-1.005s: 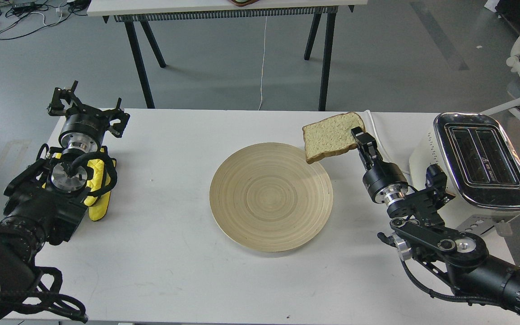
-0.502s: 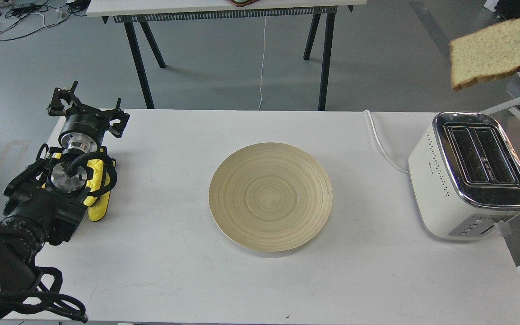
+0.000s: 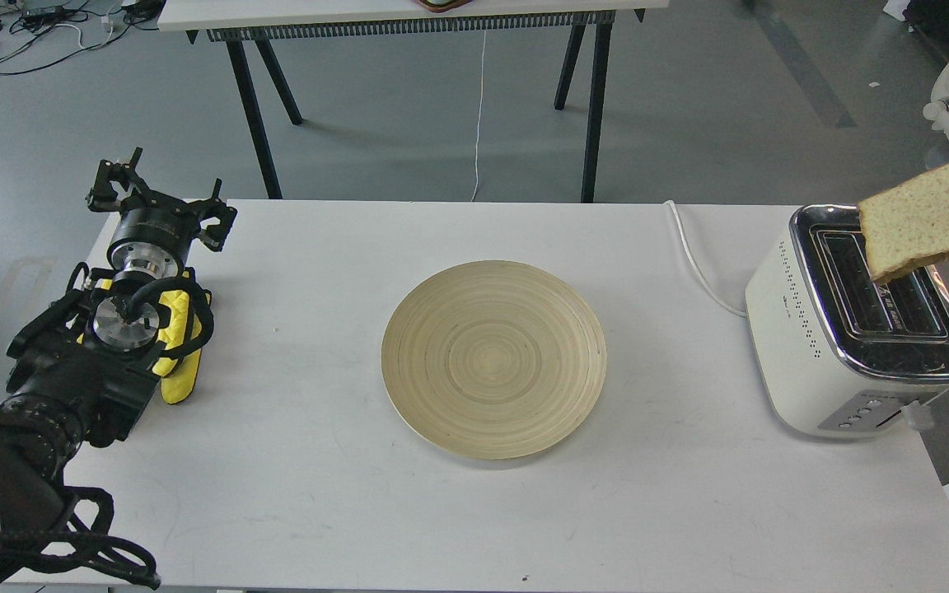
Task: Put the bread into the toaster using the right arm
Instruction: 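Lift the bread with the right gripper and carry it above the toaster, then lower the bread into the toaster slot and release it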
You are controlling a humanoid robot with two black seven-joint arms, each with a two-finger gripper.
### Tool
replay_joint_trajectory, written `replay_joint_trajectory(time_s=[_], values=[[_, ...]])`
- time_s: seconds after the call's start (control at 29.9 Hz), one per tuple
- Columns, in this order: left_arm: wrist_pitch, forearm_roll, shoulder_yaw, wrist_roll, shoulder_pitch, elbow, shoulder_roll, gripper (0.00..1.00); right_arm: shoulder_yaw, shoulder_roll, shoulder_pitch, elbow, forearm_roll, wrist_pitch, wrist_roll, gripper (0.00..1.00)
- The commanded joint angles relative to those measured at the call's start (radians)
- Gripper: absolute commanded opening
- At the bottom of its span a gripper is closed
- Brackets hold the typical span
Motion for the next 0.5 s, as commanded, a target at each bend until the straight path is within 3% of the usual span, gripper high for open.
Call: replay_joint_trajectory(time_s=[0.0,0.47], values=[[0.000,0.000,0.000,0.000,0.000,0.000,0.000,1.00,-0.004,-0.005,-0.009,0.038,-0.001,0.000,0.000,0.02],[0.000,0.000,0.000,0.000,0.000,0.000,0.000,1.00,-0.056,-0.054,-0.009,0.083,0.000,0.000,0.000,0.02]])
